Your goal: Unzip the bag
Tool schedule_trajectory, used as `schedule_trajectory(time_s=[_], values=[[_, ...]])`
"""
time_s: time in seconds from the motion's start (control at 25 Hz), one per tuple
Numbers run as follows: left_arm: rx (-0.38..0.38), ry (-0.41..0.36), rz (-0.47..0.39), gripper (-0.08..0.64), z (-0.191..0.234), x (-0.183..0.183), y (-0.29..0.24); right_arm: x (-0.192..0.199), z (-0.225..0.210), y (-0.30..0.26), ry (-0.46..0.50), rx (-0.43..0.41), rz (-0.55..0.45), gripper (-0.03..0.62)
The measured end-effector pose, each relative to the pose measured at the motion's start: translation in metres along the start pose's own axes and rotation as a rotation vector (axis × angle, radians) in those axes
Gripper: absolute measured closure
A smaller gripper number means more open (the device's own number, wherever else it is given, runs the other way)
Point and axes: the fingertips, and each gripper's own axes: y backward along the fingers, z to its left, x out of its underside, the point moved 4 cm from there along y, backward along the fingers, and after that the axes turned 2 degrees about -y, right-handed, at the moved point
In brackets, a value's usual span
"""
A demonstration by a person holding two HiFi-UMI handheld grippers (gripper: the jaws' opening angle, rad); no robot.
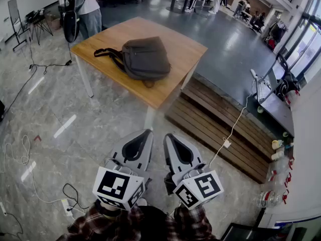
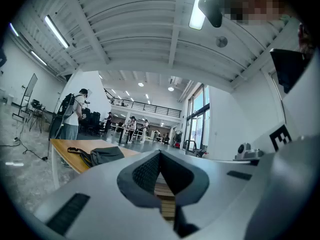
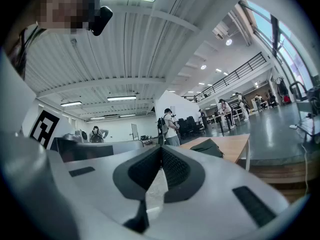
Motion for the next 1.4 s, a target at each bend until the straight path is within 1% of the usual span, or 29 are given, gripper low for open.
schedule_trajectory(time_s=[0.2,0.36,0.48,0.64,0.88,1.04,1.24,1.4], values=[[0.012,-0.006,-0.013,0.551,0.062,-0.017,-0.045,-0.012,-0.016,-0.076,0.023,0.001,-0.009,0.581],[0.039,-0.018,-0.024,0.551,0.106,-0.029,-0.077,-0.02,-0.028,-0.131,0.033,0.018,-0.028,0.581],[0.048,-0.016,-0.017,0.551,0.141,-0.031,-0.093,-0.015,-0.031,-0.167,0.03,0.037,-0.031,0.581],[0.049,0.004,0.007,0.551,0.177,-0.025,-0.112,-0.003,-0.04,-0.202,0.025,0.056,0.014,0.581],[0.047,0.04,0.03,0.551,0.216,-0.016,-0.15,0.004,-0.068,-0.245,0.002,0.086,0.042,0.581],[0.037,0.051,0.043,0.551,0.241,-0.012,-0.183,0.006,-0.093,-0.281,-0.003,0.078,0.065,0.581],[0.024,0.043,0.047,0.551,0.266,-0.014,-0.241,-0.005,-0.136,-0.327,-0.001,0.057,0.063,0.581],[0.015,0.046,0.042,0.551,0.28,-0.021,-0.302,-0.024,-0.183,-0.363,0.012,0.044,0.072,0.581]])
